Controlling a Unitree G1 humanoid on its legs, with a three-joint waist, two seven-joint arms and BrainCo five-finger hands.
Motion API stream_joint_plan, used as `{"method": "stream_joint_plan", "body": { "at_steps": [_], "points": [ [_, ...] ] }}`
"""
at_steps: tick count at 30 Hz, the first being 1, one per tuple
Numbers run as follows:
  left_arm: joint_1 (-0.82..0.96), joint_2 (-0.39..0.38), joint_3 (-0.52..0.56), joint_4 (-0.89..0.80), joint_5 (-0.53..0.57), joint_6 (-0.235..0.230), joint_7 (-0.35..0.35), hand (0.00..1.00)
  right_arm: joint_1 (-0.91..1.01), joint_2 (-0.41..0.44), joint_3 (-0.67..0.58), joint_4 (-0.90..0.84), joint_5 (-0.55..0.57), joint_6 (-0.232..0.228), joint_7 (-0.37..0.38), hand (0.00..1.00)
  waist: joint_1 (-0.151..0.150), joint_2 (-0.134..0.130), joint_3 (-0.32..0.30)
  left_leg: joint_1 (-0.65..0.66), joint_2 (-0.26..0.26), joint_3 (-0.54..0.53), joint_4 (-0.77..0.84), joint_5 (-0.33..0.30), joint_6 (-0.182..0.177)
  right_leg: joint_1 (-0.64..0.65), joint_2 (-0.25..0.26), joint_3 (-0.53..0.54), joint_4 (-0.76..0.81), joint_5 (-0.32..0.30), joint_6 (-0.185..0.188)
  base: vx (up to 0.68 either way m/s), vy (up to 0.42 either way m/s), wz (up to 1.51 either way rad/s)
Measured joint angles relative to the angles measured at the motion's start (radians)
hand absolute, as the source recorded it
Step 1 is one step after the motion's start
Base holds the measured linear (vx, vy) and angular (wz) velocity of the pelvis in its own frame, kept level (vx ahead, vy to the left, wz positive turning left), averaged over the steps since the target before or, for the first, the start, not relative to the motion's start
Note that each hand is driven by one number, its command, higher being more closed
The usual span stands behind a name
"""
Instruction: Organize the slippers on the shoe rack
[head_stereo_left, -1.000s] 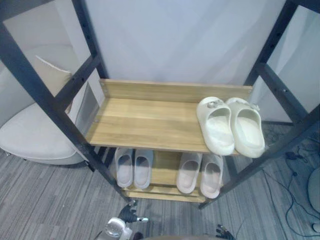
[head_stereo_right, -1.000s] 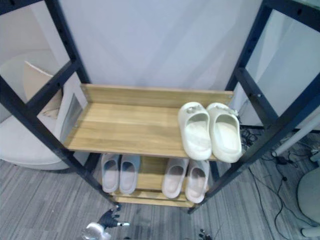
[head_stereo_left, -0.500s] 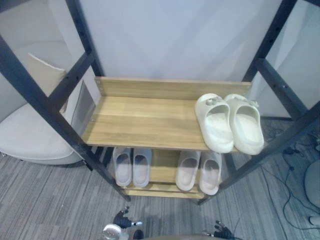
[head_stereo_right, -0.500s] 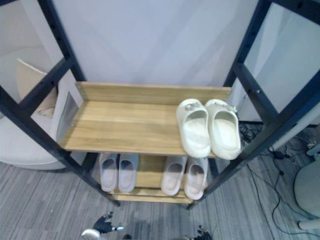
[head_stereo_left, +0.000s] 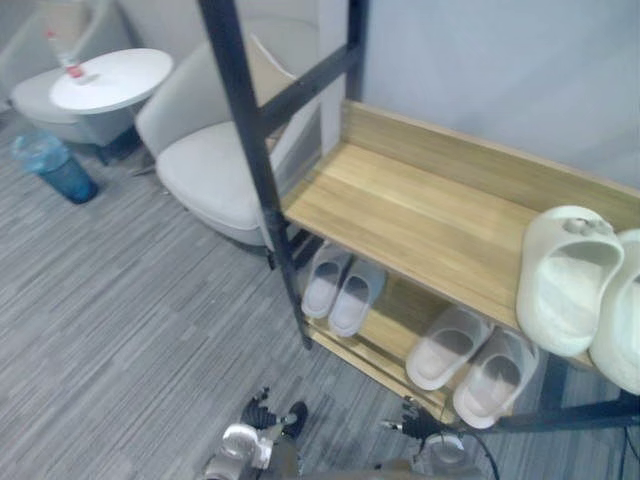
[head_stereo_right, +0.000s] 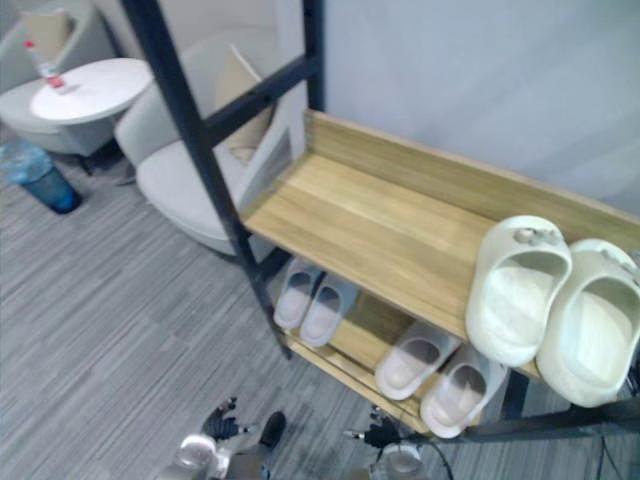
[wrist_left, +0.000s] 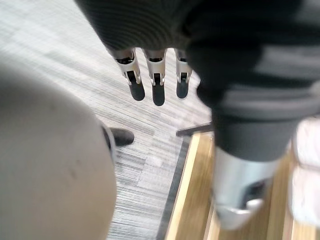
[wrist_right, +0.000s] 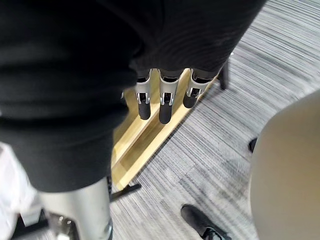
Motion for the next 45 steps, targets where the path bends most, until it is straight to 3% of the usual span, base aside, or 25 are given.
{"method": "stream_joint_plan", "body": {
  "at_steps": [3, 4, 5, 6, 7, 10, 12, 14, 15, 17, 21, 24, 25, 26, 28, 29, 30, 33, 35, 36, 37, 40, 42, 44, 45],
  "points": [
    [-0.018, 0.002, 0.022, -0.003, -0.001, -0.006, -0.001, 0.0, 0.004, 0.009, -0.027, 0.002, 0.001, 0.003, -0.004, 0.0, 0.007, -0.016, 0.01, -0.083, -0.015, 0.138, 0.428, -0.052, -0.018, -0.002, -0.052, -0.094, 0.019, 0.004, -0.002, -0.14, 0.013, 0.9],
    [-0.015, 0.002, 0.022, -0.002, -0.001, -0.007, -0.001, 0.0, 0.007, 0.009, -0.027, 0.002, 0.001, 0.004, -0.004, 0.0, 0.006, -0.014, 0.009, -0.081, -0.012, 0.152, 0.46, -0.073, -0.018, -0.002, -0.052, -0.1, 0.02, 0.004, -0.002, -0.06, 0.033, 0.5],
    [-0.012, 0.001, 0.022, 0.01, -0.001, -0.006, 0.0, 0.0, 0.022, 0.006, -0.029, -0.011, 0.001, 0.003, -0.003, 0.0, -0.001, -0.001, 0.001, -0.077, 0.021, 0.222, 0.541, -0.166, -0.017, 0.001, -0.049, -0.122, 0.022, 0.008, 0.005, 0.01, 0.11, 0.68],
    [-0.017, -0.002, 0.021, 0.028, -0.001, -0.004, -0.002, 0.0, 0.02, 0.003, -0.035, -0.034, 0.002, 0.004, -0.005, 0.0, -0.007, 0.022, -0.005, -0.077, 0.046, 0.306, 0.52, -0.196, -0.009, -0.006, -0.036, -0.149, 0.031, 0.003, 0.024, 0.01, 0.124, 0.83],
    [-0.021, 0.001, 0.019, 0.029, -0.001, -0.004, -0.003, 0.0, 0.021, 0.004, -0.038, -0.038, 0.003, 0.003, -0.005, 0.0, -0.011, 0.016, -0.003, -0.075, 0.041, 0.32, 0.507, -0.196, -0.009, -0.008, -0.035, -0.151, 0.031, 0.002, 0.029, 0.02, 0.145, 1.1],
    [-0.025, 0.021, 0.006, 0.034, -0.007, -0.004, -0.001, 0.0, 0.029, 0.021, -0.039, -0.036, 0.003, 0.004, -0.003, 0.0, -0.006, -0.024, 0.0, -0.024, -0.055, 0.286, 0.322, -0.174, 0.013, -0.004, -0.082, -0.174, 0.02, 0.003, 0.054, -0.04, 0.155, 0.97],
    [-0.023, 0.02, -0.012, 0.036, -0.02, -0.005, 0.002, 0.0, 0.025, 0.017, -0.037, -0.037, 0.003, 0.004, 0.0, 0.0, -0.008, -0.025, 0.01, 0.002, -0.109, 0.266, 0.307, -0.2, 0.036, -0.024, -0.156, -0.165, 0.17, -0.027, 0.105, -0.04, 0.195, 0.54],
    [-0.016, 0.021, -0.028, 0.04, -0.021, -0.003, 0.003, 0.0, 0.02, 0.01, -0.038, -0.041, 0.003, 0.003, 0.005, 0.0, -0.009, -0.015, 0.016, 0.045, -0.135, 0.238, 0.281, -0.199, 0.042, -0.111, -0.197, -0.09, 0.414, 0.001, 0.059, 0.0, 0.156, 0.46],
    [-0.014, 0.026, -0.032, 0.04, -0.021, -0.003, 0.004, 0.0, 0.021, 0.006, -0.039, -0.044, 0.003, 0.001, 0.006, 0.0, -0.014, -0.013, 0.017, 0.068, -0.141, 0.216, 0.27, -0.194, 0.046, -0.155, -0.184, -0.036, 0.496, 0.008, 0.034, 0.11, 0.11, 0.82],
    [-0.01, 0.04, -0.042, 0.047, -0.04, -0.002, 0.008, 0.0, 0.023, 0.015, -0.038, -0.051, 0.003, -0.004, 0.006, 0.0, -0.039, -0.022, 0.011, 0.093, -0.149, 0.127, 0.226, -0.182, 0.063, -0.229, -0.068, 0.097, 0.545, -0.047, 0.044, 0.16, 0.028, 1.04],
    [-0.017, 0.035, -0.049, 0.057, -0.043, -0.001, 0.007, 0.0, 0.023, 0.018, -0.033, -0.061, 0.005, -0.019, 0.013, 0.0, -0.05, -0.025, 0.008, 0.149, -0.15, 0.011, 0.127, -0.151, 0.099, -0.321, 0.094, 0.219, 0.337, -0.053, 0.046, 0.17, -0.05, 0.78],
    [-0.024, 0.029, -0.049, 0.057, -0.046, -0.003, 0.006, 0.0, 0.026, 0.022, -0.033, -0.064, 0.006, -0.024, 0.013, 0.0, -0.07, -0.038, -0.002, 0.153, -0.18, -0.088, 0.155, -0.174, 0.072, -0.315, 0.12, 0.29, 0.202, -0.007, -0.01, 0.29, -0.13, 1.35],
    [-0.025, 0.014, -0.032, 0.059, -0.047, -0.004, 0.005, 0.0, 0.025, 0.019, -0.037, -0.057, 0.006, -0.022, 0.014, 0.0, -0.078, -0.042, -0.012, 0.147, -0.191, -0.138, 0.222, -0.221, 0.051, -0.278, 0.108, 0.25, 0.166, 0.062, -0.041, 0.41, -0.134, 1.14],
    [-0.016, -0.007, -0.006, 0.056, -0.047, -0.006, 0.005, 0.0, 0.022, 0.017, -0.036, -0.05, 0.005, -0.016, 0.015, 0.0, -0.058, -0.021, -0.024, 0.144, -0.17, -0.134, 0.269, -0.245, 0.028, -0.248, 0.111, 0.214, 0.136, 0.066, -0.054, 0.5, -0.147, 1.05],
    [-0.003, -0.044, 0.065, 0.03, -0.052, -0.006, 0.003, 0.0, 0.018, 0.016, -0.027, -0.043, 0.005, -0.009, 0.014, 0.0, -0.04, -0.003, -0.021, 0.046, -0.155, -0.007, 0.523, -0.254, -0.086, -0.17, 0.108, 0.182, 0.089, 0.065, -0.071, 0.43, -0.083, 0.83],
    [-0.001, -0.053, 0.092, 0.012, -0.061, -0.007, 0.004, 0.0, 0.018, 0.016, -0.017, -0.045, 0.005, -0.003, 0.014, 0.0, -0.038, -0.002, -0.017, 0.008, -0.131, 0.059, 0.645, -0.252, -0.106, -0.119, 0.108, 0.177, 0.064, 0.059, -0.08, 0.47, -0.08, 0.99],
    [0.004, -0.057, 0.115, 0.001, -0.072, -0.008, 0.01, 0.0, 0.021, 0.017, 0.007, -0.055, 0.006, 0.0, 0.014, 0.0, -0.027, -0.005, -0.006, -0.009, -0.06, 0.177, 0.763, -0.273, -0.097, -0.037, 0.107, 0.157, 0.041, 0.044, -0.103, 0.39, -0.042, 0.54],
    [-0.001, -0.058, 0.115, -0.005, -0.082, -0.01, 0.011, 0.0, 0.02, 0.025, 0.011, -0.078, 0.013, -0.001, 0.014, 0.0, -0.016, -0.014, -0.004, -0.066, 0.037, 0.326, 0.744, -0.308, -0.073, 0.051, 0.077, 0.1, 0.026, 0.026, -0.098, 0.35, -0.014, 0.59],
    [-0.011, -0.058, 0.095, -0.002, -0.082, -0.01, 0.01, 0.0, 0.024, 0.019, 0.011, -0.077, 0.025, 0.0, 0.014, 0.0, -0.014, -0.012, -0.006, -0.104, 0.031, 0.38, 0.582, -0.275, -0.05, 0.09, 0.051, 0.05, 0.004, 0.011, -0.075, 0.29, 0.021, 0.68],
    [-0.01, -0.058, 0.074, -0.001, -0.083, -0.01, 0.01, 0.0, 0.032, 0.01, 0.011, -0.076, 0.025, 0.0, 0.014, 0.0, -0.012, 0.008, -0.011, -0.124, 0.017, 0.39, 0.399, -0.157, -0.022, 0.122, 0.053, 0.02, -0.012, -0.006, -0.047, 0.39, 0.089, 0.9],
    [-0.007, -0.055, 0.059, 0.001, -0.097, -0.009, 0.007, 0.0, 0.039, -0.002, 0.004, -0.066, 0.025, 0.0, 0.013, 0.0, 0.0, 0.034, -0.02, -0.146, 0.004, 0.386, 0.297, -0.022, 0.049, 0.15, 0.073, 0.006, -0.032, -0.029, -0.011, 0.39, 0.089, 0.98],
    [-0.029, -0.022, 0.063, 0.016, -0.103, -0.018, 0.009, 0.0, 0.002, 0.018, 0.013, -0.032, 0.024, 0.003, 0.013, 0.0, 0.01, -0.025, -0.021, -0.131, -0.084, 0.382, 0.257, -0.039, 0.089, 0.156, 0.018, 0.015, -0.021, 0.01, 0.027, 0.46, 0.121, 0.93],
    [-0.025, -0.02, 0.065, 0.017, -0.103, -0.02, 0.01, 0.0, 0.002, 0.019, 0.012, -0.03, 0.021, 0.006, 0.016, 0.0, 0.012, -0.031, -0.019, -0.092, -0.117, 0.369, 0.266, -0.082, 0.102, 0.141, 0.001, 0.043, 0.103, 0.033, 0.054, 0.42, 0.144, 0.59],
    [-0.011, -0.021, 0.069, 0.022, -0.103, -0.02, 0.009, 0.0, 0.014, 0.017, 0.011, -0.026, 0.015, 0.006, 0.017, 0.0, 0.008, -0.032, -0.019, -0.011, -0.147, 0.33, 0.247, -0.126, 0.109, 0.078, -0.022, 0.065, 0.354, 0.11, 0.072, 0.43, 0.137, 0.5],
    [-0.008, -0.023, 0.067, 0.035, -0.103, -0.021, 0.01, 0.0, 0.031, 0.017, 0.009, -0.037, 0.004, 0.007, 0.02, 0.0, -0.003, -0.038, -0.013, 0.08, -0.166, 0.284, 0.198, -0.14, 0.105, -0.035, -0.038, 0.101, 0.64, 0.241, 0.059, 0.57, 0.098, 0.71]
  ]
}}
